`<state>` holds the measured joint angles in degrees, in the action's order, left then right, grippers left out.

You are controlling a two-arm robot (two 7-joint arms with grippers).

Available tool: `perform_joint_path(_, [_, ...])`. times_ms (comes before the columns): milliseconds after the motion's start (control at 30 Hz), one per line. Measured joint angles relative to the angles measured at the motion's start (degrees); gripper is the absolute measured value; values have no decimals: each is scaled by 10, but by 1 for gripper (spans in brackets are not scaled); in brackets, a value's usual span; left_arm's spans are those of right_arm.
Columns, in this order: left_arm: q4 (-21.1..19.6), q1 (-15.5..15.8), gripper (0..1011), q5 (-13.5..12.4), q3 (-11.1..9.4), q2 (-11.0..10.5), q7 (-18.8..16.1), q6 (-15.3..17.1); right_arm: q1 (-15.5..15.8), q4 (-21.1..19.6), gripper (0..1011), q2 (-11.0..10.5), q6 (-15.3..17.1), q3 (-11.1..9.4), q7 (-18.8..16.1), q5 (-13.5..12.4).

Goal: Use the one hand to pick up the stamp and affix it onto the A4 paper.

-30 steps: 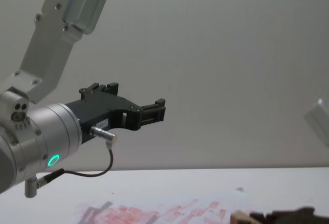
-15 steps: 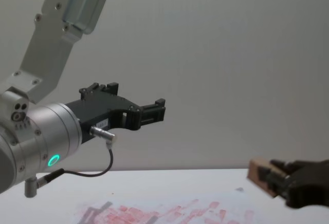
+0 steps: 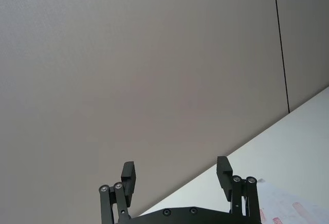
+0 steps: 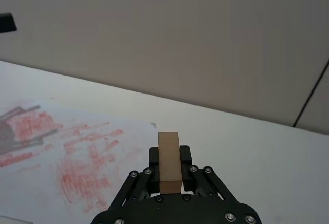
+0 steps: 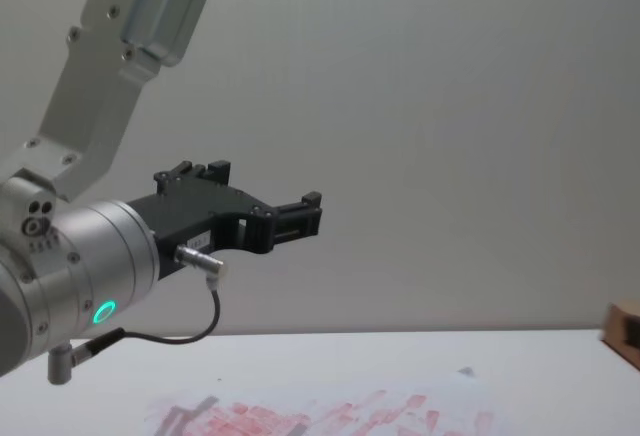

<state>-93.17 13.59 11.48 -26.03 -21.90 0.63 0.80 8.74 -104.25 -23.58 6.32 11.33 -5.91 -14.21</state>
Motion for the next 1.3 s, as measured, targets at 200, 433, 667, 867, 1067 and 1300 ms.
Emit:
perform_joint_path(200, [0,0,1001,0,0,0,0,0,32,-21,216,-22,28,-16,31,-29])
perform_joint_path(433, [0,0,1001,0,0,0,0,0,47,-26,216,-33,58,-26,43,-48])
perform_joint_path(667, [0,0,1001,0,0,0,0,0,50,-24,216,-37,83,-30,44,-57])
perform_joint_path(867, [0,0,1001,0,0,0,0,0,44,-14,216,-34,100,-29,36,-56])
perform_joint_path(1067, [0,0,1001,0,0,0,0,0,36,-5,216,-30,110,-27,27,-49])
perform_joint_path(1300, [0,0,1001,0,0,0,0,0,29,2,252,-27,117,-24,20,-43])
